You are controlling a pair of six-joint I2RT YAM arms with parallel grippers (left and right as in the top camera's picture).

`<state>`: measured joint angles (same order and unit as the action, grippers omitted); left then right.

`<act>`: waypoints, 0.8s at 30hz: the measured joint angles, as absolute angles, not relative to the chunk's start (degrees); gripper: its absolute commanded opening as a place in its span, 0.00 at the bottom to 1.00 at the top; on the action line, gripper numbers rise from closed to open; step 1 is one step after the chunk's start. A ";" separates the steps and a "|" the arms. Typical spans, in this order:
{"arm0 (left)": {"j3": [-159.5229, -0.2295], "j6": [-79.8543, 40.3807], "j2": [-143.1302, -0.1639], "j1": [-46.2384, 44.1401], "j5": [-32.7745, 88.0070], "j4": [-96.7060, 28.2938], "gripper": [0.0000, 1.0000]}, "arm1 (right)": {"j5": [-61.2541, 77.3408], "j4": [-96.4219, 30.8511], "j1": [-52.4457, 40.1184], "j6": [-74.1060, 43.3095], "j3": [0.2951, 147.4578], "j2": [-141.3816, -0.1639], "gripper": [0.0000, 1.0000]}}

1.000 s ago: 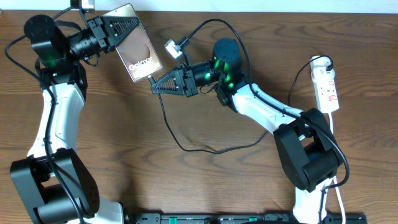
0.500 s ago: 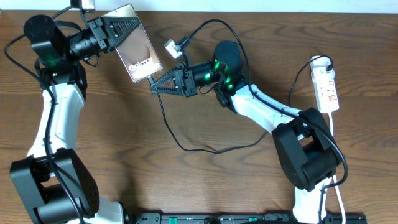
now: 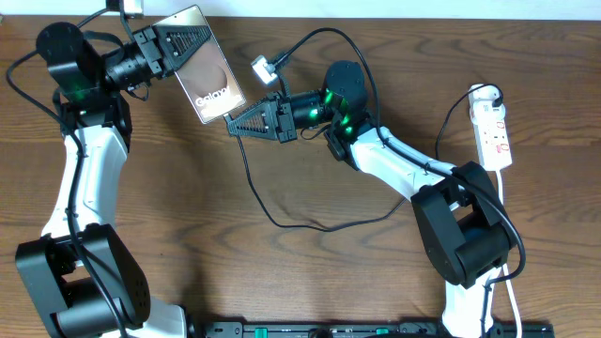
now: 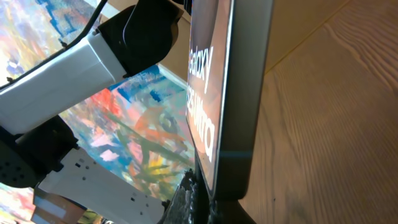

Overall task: Plug charger to phone and switch on socket
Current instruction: 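Push the plug up into the phone's port held by the left gripper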

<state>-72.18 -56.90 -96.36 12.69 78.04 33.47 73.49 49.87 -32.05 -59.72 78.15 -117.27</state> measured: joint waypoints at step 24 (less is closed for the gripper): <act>-72.18 -55.44 -96.36 13.89 80.77 32.97 0.08 | 69.28 50.43 -30.37 -60.49 78.26 -117.27 0.99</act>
<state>-72.18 -55.44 -96.36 13.89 80.77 32.97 69.28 50.43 -30.37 -60.49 78.26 -117.27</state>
